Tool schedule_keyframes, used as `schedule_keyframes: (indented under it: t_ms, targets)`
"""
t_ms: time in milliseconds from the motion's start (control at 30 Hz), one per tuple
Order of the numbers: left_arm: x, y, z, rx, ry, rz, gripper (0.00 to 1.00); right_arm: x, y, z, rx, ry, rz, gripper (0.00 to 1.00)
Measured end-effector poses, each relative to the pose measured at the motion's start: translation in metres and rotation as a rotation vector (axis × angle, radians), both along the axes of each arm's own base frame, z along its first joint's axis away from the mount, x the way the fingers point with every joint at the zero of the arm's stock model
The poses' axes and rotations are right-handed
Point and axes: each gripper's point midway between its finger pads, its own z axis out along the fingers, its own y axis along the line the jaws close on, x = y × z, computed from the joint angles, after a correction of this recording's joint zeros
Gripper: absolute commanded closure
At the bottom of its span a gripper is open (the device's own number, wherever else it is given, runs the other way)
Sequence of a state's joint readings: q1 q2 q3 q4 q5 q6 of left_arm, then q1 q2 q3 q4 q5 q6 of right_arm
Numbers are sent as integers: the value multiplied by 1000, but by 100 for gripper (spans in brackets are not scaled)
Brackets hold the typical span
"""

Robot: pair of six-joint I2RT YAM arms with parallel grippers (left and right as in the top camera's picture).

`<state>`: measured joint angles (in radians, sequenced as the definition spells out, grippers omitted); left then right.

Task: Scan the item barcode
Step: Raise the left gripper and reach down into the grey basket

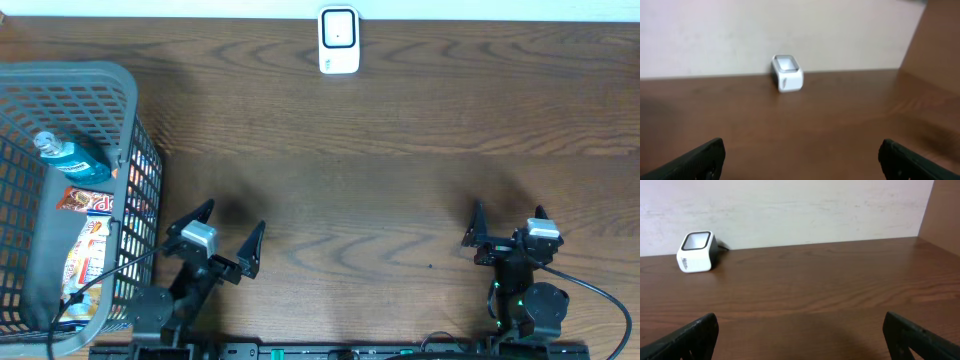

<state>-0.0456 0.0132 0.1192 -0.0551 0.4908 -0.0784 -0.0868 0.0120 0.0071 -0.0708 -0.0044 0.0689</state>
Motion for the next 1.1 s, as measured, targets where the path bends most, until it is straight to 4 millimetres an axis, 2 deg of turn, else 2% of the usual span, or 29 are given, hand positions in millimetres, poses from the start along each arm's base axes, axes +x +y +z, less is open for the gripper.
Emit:
schedule_keyframes:
  t_ms: [167,333,767,833,1000,1100]
  targets:
    - [-5,-5,37,-34,-27,-31,2,0,0,0,0,0,0,1]
    - [1,-11,60,-68,31,-67,2,0,0,0,0,0,0,1]
    - [47,-30,140,-158,151,-181,2,0,0,0,0,0,0,1]
    - [47,-39,143,-168,167,-239,2,0,0,0,0,0,0,1]
    - [35,-57,115,-201,336,-377,2,0,0,0,0,0,0,1]
    - [37,-61,111,-216,362,-409,2,0,0,0,0,0,0,1]
